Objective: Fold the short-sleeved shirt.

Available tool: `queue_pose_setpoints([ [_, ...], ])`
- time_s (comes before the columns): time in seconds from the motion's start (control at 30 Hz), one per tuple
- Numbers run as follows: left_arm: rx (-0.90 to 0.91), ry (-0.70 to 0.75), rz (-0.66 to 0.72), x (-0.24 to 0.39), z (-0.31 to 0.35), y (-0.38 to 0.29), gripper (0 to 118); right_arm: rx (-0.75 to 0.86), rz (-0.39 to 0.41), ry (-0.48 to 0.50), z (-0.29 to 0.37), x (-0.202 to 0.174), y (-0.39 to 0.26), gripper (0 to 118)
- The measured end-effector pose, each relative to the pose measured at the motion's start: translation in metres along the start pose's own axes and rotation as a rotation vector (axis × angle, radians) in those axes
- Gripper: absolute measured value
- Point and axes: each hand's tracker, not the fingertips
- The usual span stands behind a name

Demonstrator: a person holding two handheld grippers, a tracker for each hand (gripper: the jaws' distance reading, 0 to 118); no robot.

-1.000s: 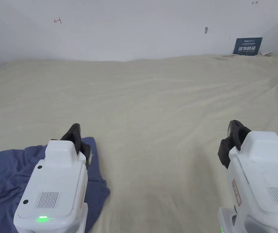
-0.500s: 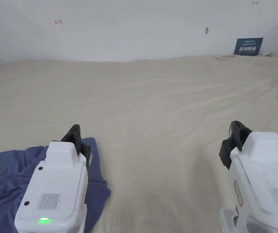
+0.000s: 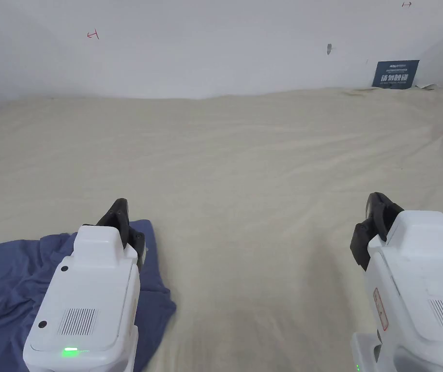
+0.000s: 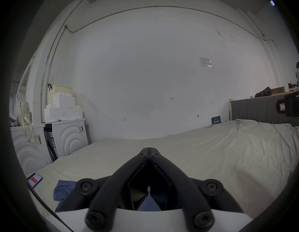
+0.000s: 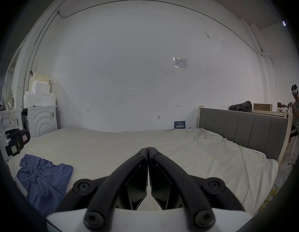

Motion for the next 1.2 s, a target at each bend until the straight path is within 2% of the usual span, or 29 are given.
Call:
queue_pose_setpoints([
  [0.3, -0.002, 0.012, 0.002, -0.005, 0.001, -0.001, 0, 0.004, 0.014, 0.007, -0.001, -0.003, 0.001, 0],
  [0.53, -0.008, 0.068, 0.027, -0.028, 0.008, -0.001, 0, 0.013, 0.038, 0.060, -0.005, -0.026, 0.004, 0],
  [1.2, -0.064, 0.400, 0.009, -0.167, 0.095, -0.016, 0, 0.001, 0.049, 0.377, -0.008, -0.162, -0.001, 0],
])
